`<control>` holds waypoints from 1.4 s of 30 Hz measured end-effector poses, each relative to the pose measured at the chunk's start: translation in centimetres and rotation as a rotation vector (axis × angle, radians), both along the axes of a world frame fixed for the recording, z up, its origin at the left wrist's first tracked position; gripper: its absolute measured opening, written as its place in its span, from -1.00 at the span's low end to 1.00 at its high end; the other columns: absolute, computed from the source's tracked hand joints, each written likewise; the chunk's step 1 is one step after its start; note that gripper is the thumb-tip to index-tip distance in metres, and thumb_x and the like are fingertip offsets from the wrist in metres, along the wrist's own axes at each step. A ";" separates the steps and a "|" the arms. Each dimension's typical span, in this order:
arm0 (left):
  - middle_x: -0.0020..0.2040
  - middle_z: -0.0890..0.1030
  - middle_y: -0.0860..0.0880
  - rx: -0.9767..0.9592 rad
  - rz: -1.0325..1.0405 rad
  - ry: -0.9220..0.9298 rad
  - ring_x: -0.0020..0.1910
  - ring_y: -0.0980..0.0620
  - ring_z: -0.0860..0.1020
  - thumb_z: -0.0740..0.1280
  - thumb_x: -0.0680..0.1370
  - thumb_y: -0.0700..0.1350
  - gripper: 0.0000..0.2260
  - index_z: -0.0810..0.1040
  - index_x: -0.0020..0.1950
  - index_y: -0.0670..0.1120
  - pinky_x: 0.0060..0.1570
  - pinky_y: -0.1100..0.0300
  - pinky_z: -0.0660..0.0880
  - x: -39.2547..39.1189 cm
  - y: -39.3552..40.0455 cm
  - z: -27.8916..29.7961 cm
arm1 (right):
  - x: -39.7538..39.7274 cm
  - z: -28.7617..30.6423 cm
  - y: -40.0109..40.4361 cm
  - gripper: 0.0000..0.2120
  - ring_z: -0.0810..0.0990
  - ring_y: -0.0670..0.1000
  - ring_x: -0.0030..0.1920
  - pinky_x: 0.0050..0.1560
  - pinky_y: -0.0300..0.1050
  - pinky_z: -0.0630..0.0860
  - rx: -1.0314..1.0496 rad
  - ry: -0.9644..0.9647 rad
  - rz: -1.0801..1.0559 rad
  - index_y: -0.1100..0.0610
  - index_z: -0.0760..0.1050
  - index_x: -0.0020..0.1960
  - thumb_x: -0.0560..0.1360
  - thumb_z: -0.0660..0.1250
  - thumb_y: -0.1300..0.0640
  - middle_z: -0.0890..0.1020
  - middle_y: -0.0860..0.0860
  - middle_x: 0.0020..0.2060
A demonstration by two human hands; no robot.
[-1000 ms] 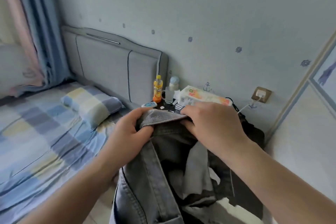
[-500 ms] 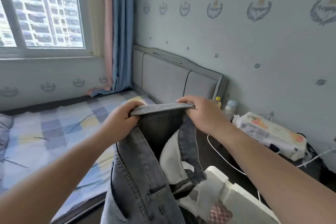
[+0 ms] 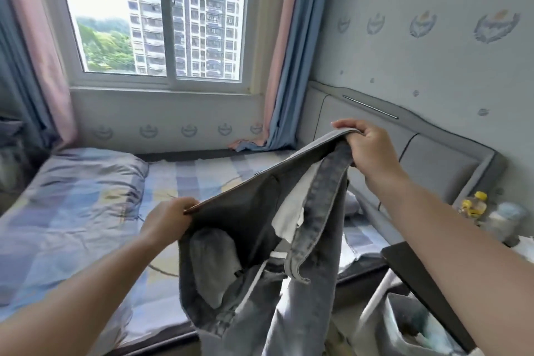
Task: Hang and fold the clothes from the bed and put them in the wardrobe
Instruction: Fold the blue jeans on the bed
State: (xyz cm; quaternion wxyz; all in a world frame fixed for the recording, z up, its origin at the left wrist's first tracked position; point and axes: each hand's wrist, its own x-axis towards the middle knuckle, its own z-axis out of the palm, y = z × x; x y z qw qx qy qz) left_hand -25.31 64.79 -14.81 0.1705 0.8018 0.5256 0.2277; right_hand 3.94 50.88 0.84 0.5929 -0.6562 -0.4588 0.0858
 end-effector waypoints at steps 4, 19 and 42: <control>-0.11 0.62 -0.10 0.085 0.093 0.044 -0.06 -0.16 0.57 0.27 0.45 -0.25 -0.79 0.62 -0.07 0.01 -0.22 0.11 0.40 -3.0 3.3 1.1 | -1.3 0.2 3.8 -0.63 0.51 -0.07 -0.32 -0.28 -0.19 0.45 0.005 0.066 0.059 -0.06 0.60 -0.20 0.50 0.14 0.32 0.60 -0.08 -0.30; -0.45 0.62 -0.12 -0.288 0.373 -0.966 -0.56 0.06 0.59 0.01 0.61 -0.32 -0.74 0.48 0.09 -0.19 -0.53 0.21 0.57 -4.3 15.8 10.9 | 2.6 3.8 22.5 -0.77 0.56 0.01 -0.20 -0.09 -0.02 0.55 -0.099 0.155 0.320 -0.01 0.57 -0.11 0.57 0.17 0.18 0.60 0.04 -0.19; 0.00 0.61 -0.09 0.424 0.366 -1.160 0.02 0.00 0.59 0.15 0.64 -0.22 -0.85 0.46 -0.09 -0.14 0.22 0.06 0.45 -0.7 21.0 39.7 | 2.3 19.6 42.3 -0.65 0.60 -0.05 -0.21 -0.18 -0.08 0.39 0.082 0.592 0.732 0.05 0.44 0.09 0.55 -0.04 0.33 0.61 0.03 -0.16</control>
